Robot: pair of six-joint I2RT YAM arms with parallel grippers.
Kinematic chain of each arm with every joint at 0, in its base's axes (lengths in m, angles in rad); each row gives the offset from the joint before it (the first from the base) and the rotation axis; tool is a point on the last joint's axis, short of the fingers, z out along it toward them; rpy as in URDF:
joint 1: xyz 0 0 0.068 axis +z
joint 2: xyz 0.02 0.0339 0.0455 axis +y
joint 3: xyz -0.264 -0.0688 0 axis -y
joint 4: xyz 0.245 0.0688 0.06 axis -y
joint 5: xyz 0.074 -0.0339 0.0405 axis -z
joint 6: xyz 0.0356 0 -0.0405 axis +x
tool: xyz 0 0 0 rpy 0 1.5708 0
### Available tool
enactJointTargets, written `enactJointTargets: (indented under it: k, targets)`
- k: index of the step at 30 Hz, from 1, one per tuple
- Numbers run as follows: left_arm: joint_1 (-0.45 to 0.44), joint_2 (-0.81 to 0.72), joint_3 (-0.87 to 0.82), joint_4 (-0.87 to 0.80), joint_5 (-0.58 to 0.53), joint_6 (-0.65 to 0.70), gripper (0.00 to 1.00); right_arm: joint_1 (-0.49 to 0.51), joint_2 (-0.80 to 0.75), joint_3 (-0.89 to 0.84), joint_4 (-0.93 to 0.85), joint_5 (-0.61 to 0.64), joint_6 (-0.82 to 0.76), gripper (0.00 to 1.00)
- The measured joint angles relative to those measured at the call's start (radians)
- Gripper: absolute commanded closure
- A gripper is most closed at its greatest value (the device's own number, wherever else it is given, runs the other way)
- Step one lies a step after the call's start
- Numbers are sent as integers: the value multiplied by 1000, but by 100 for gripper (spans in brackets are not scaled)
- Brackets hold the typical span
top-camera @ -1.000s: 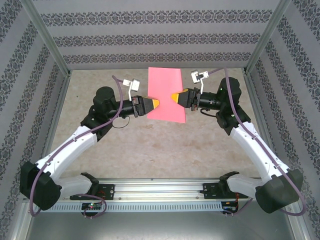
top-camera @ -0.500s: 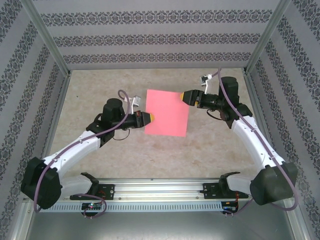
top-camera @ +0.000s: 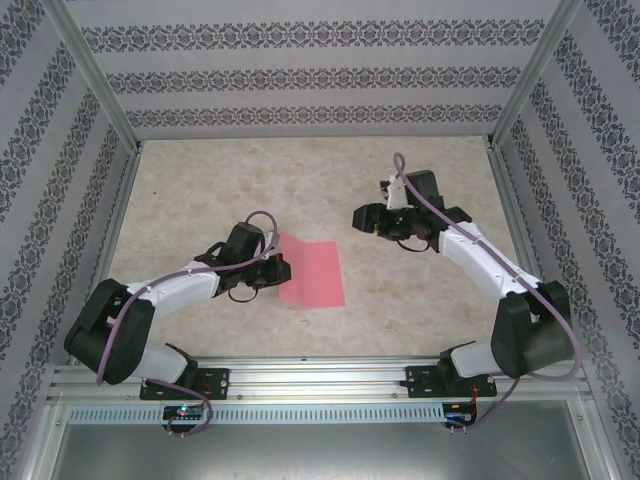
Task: Fold a paper plane with a square sheet of paper (fold left side to right side)
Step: Place a square sheet of paper at the center of the table, then move the square sheet of paper to the center of the table.
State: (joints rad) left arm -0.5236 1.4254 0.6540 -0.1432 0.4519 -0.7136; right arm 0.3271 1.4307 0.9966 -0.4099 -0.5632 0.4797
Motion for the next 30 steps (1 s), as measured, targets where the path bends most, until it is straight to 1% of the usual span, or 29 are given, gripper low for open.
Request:
enactJointTargets:
  k: [5, 8, 12, 17, 26, 30]
  targets:
    - [0, 38, 31, -42, -27, 40, 96, 91, 112, -73, 125, 10, 100, 65]
    - [0, 39, 36, -41, -42, 39, 96, 128, 184, -93, 180, 14, 155, 69]
    - [0, 40, 36, -29, -62, 24, 96, 156, 240, -95, 230, 25, 202, 69]
    - [0, 57, 40, -14, -85, 9, 96, 158, 271, -80, 257, 39, 219, 69]
    - [0, 175, 163, -13, -100, 9, 96, 155, 327, 13, 257, 47, 218, 69]
    - [0, 216, 185, -10, -100, 9, 97, 153, 370, 30, 257, 47, 211, 69]
